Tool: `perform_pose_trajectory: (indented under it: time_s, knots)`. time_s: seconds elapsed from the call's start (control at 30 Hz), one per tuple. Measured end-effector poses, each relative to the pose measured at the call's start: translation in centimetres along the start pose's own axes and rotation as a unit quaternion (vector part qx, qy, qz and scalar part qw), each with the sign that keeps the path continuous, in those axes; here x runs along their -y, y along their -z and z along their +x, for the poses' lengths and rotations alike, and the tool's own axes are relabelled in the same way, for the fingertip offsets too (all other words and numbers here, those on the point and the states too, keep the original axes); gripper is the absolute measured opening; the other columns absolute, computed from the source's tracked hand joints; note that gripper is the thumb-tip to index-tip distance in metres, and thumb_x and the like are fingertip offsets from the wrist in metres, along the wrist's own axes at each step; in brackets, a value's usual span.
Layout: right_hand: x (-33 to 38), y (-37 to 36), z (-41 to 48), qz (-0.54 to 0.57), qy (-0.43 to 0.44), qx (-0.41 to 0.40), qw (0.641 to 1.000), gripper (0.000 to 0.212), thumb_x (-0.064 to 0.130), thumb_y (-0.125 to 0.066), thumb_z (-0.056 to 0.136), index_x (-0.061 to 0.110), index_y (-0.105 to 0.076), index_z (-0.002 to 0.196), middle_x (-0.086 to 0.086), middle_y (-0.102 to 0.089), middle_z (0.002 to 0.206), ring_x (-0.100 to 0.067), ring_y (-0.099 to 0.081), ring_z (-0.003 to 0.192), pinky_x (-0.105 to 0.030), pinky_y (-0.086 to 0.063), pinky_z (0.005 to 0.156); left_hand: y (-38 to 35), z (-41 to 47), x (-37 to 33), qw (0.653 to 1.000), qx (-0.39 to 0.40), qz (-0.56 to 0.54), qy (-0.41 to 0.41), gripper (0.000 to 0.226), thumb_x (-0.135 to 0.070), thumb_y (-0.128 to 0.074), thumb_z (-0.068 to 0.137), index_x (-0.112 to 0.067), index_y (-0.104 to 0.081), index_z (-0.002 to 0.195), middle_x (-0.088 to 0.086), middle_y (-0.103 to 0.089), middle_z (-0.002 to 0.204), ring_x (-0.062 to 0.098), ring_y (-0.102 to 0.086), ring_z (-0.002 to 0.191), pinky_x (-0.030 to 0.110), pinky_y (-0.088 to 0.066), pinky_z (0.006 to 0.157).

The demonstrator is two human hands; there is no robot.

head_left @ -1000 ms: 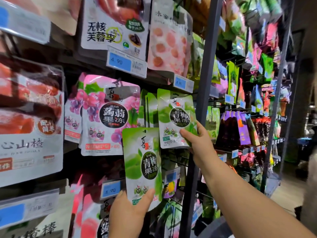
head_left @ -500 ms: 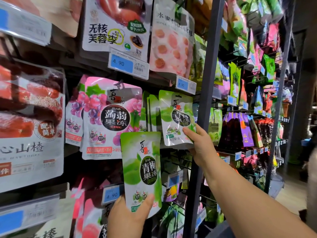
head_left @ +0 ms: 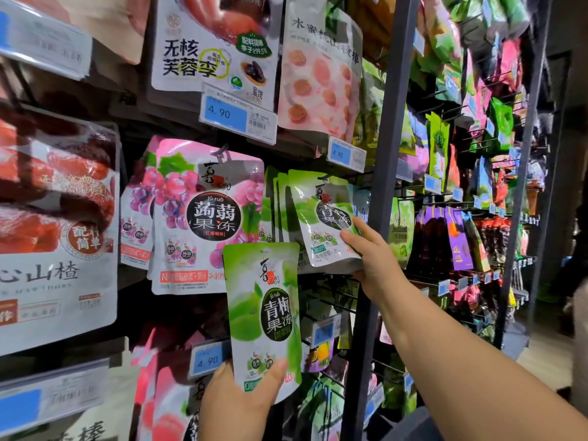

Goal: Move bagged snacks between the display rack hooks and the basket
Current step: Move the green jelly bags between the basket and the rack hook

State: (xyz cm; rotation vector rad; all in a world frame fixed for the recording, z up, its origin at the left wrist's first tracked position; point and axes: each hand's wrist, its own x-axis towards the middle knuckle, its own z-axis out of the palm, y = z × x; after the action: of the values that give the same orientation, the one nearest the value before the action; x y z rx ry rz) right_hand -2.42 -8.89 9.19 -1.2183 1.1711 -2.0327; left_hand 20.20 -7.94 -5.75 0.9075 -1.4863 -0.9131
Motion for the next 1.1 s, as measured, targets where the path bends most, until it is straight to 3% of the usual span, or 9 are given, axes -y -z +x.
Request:
perform_pose_trajectory:
  time_s: [0.13,0.23,0.5,0.57,0.73,0.83,0.9,1.0,1.1]
  knots:
    - [-0.4,-0.3,0.3,-0.027,0.018,0.001,0.999,0.063,0.013,-0.071,0.089,0.029,-0.046,0.145,-0.002,-0.059,0.138,-0.018,-0.071,0.097,-0.025,-0.055,0.069,0.1,-0.1,0.0,1.0,-0.003,0.002,0.001,0.022,-0.057,-0.078,0.065,-0.049,-0.063,0.079,-0.008,-0.069,0.09,-0.001,-0.056,0.081,0.021,-0.038,0.064]
    - [-1.2,-0.2,0.3,-0.062,0.03,-0.004,0.998,0.061,0.017,-0.072,0.088,0.029,-0.049,0.143,-0.002,-0.056,0.14,-0.019,-0.067,0.108,-0.023,-0.053,0.078,0.3,-0.2,-0.1,1.0,-0.004,0.003,0.008,0.02,-0.046,-0.082,0.07,-0.046,-0.062,0.072,-0.006,-0.069,0.087,-0.004,-0.055,0.081,0.018,-0.038,0.063]
    - [-1.8,0.2,-0.3,-0.132,0.077,-0.017,0.988,0.049,0.042,-0.08,0.077,0.053,-0.057,0.118,0.003,-0.054,0.141,-0.018,-0.063,0.117,-0.042,-0.05,0.103,0.4,-0.4,-0.4,1.0,0.007,0.0,0.002,0.012,-0.041,-0.079,0.075,-0.039,-0.067,0.074,-0.01,-0.068,0.084,-0.008,-0.054,0.077,0.011,-0.036,0.061]
    - [-1.9,0.3,-0.6,-0.159,0.094,-0.024,0.983,0.051,0.04,-0.076,0.083,0.047,-0.053,0.128,0.004,-0.049,0.143,-0.018,-0.059,0.121,-0.042,-0.048,0.105,0.4,-0.4,-0.5,1.0,0.01,0.002,0.003,0.012,-0.041,-0.077,0.076,-0.035,-0.067,0.075,-0.013,-0.067,0.083,-0.009,-0.054,0.075,0.01,-0.035,0.058]
    - [-2.4,0.3,-1.6,-0.174,0.111,-0.028,0.978,0.047,0.04,-0.071,0.088,0.041,-0.05,0.13,-0.001,-0.055,0.137,-0.016,-0.063,0.114,-0.037,-0.053,0.099,0.6,-0.8,-0.4,1.0,0.013,-0.016,-0.01,0.011,-0.032,-0.077,0.08,-0.031,-0.068,0.072,-0.023,-0.064,0.065,-0.023,-0.054,0.065,0.001,-0.036,0.052]
    - [-2.5,0.3,-2.2,-0.211,0.116,-0.038,0.97,0.048,0.063,-0.07,0.074,0.055,-0.051,0.118,-0.002,-0.052,0.138,-0.017,-0.06,0.119,-0.041,-0.05,0.102,0.8,-1.0,-0.4,1.0,0.016,-0.012,-0.01,0.011,-0.033,-0.076,0.08,-0.034,-0.068,0.073,-0.021,-0.065,0.066,-0.023,-0.054,0.066,0.001,-0.037,0.052]
    - [-2.6,0.6,-2.4,-0.25,0.112,-0.038,0.961,0.062,0.069,-0.067,0.073,0.048,-0.05,0.129,-0.002,-0.047,0.14,-0.019,-0.055,0.124,-0.046,-0.046,0.106,1.0,-0.9,-0.2,1.0,0.015,-0.007,-0.016,0.008,-0.034,-0.076,0.08,-0.034,-0.069,0.075,-0.018,-0.067,0.069,-0.021,-0.055,0.066,0.002,-0.036,0.053]
    - [-2.3,0.9,-3.2,-0.294,0.105,-0.043,0.949,0.061,0.053,-0.064,0.089,0.036,-0.043,0.143,-0.004,-0.038,0.142,-0.022,-0.046,0.126,-0.044,-0.042,0.107,1.3,-1.1,-0.3,0.999,0.012,-0.026,-0.021,0.005,-0.035,-0.077,0.079,-0.031,-0.072,0.078,-0.02,-0.071,0.073,-0.015,-0.059,0.071,0.004,-0.037,0.053]
    - [-1.7,1.2,-3.7,-0.366,0.149,-0.07,0.916,0.054,0.046,-0.063,0.092,0.03,-0.048,0.141,0.003,-0.042,0.129,-0.012,-0.043,0.117,-0.029,-0.036,0.095,1.4,-1.5,-0.8,0.998,0.021,-0.043,-0.046,0.006,-0.029,-0.078,0.079,-0.027,-0.072,0.076,-0.026,-0.069,0.071,-0.013,-0.061,0.07,0.003,-0.038,0.053]
